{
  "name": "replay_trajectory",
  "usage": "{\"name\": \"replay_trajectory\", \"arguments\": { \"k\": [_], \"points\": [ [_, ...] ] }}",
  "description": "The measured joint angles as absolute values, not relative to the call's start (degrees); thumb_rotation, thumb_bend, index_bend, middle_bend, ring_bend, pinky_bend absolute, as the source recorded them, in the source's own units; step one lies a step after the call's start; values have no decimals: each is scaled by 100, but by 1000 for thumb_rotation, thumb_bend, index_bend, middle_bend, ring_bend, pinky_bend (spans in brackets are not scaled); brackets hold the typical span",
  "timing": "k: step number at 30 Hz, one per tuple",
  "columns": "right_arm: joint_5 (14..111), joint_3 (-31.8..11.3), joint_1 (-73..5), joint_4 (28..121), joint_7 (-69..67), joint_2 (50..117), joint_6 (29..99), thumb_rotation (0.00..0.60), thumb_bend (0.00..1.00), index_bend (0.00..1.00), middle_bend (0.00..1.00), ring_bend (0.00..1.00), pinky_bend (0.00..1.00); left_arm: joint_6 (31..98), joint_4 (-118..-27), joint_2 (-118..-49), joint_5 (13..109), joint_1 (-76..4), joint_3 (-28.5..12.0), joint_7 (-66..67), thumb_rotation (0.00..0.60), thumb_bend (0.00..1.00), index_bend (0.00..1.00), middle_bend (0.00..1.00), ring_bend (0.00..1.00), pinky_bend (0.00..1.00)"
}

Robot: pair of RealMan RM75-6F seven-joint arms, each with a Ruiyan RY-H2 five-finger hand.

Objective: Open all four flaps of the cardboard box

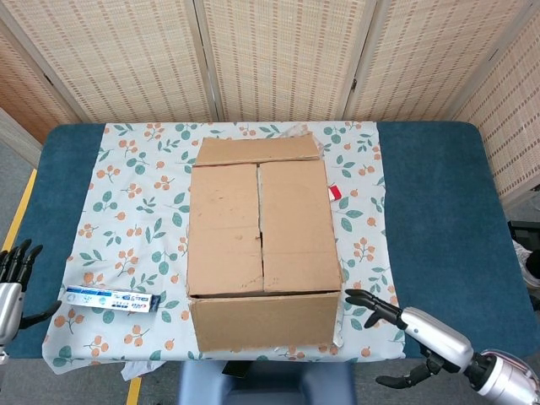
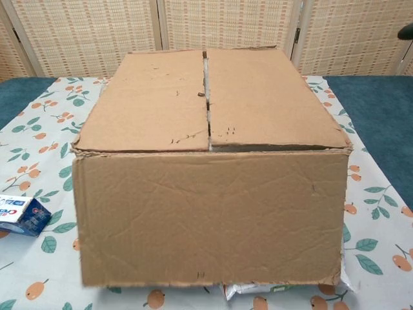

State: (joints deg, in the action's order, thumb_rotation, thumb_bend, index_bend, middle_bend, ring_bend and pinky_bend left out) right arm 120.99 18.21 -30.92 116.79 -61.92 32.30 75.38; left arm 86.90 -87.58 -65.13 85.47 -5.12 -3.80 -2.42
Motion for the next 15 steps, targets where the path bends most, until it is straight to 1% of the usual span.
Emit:
{"name": "replay_trajectory", "arguments": {
  "k": [3, 7, 8, 9, 11, 15],
  "points": [
    [11834, 1635, -3171, 11780, -5904, 3228, 7382, 600, 258, 18, 0, 78, 237, 8681, -8752, -6495, 8551, -511, -375, -313, 600, 216, 0, 0, 0, 0],
    [11106, 1221, -3386, 11970, -5236, 3286, 6939, 600, 258, 202, 0, 72, 226, 8696, -8744, -6455, 8596, -503, -361, -471, 600, 224, 0, 0, 0, 0],
    [10800, 1058, -3478, 12026, -4973, 3330, 6771, 600, 259, 258, 0, 66, 217, 8706, -8744, -6444, 8610, -498, -357, -521, 600, 226, 0, 0, 0, 0],
    [10551, 929, -3555, 12061, -4748, 3373, 6642, 600, 259, 290, 0, 62, 208, 8727, -8744, -6427, 8628, -489, -352, -593, 600, 229, 0, 0, 0, 0],
    [9937, 618, -3760, 12123, -4144, 3503, 6343, 600, 259, 367, 0, 46, 157, 8776, -8743, -6401, 8660, -470, -347, -706, 600, 234, 0, 0, 0, 0],
    [8803, 57, -4218, 12154, -2819, 3854, 5817, 592, 260, 458, 0, 9, 42, 8875, -8700, -6356, 8732, -423, -329, -1008, 600, 246, 0, 0, 0, 0]
  ]
}}
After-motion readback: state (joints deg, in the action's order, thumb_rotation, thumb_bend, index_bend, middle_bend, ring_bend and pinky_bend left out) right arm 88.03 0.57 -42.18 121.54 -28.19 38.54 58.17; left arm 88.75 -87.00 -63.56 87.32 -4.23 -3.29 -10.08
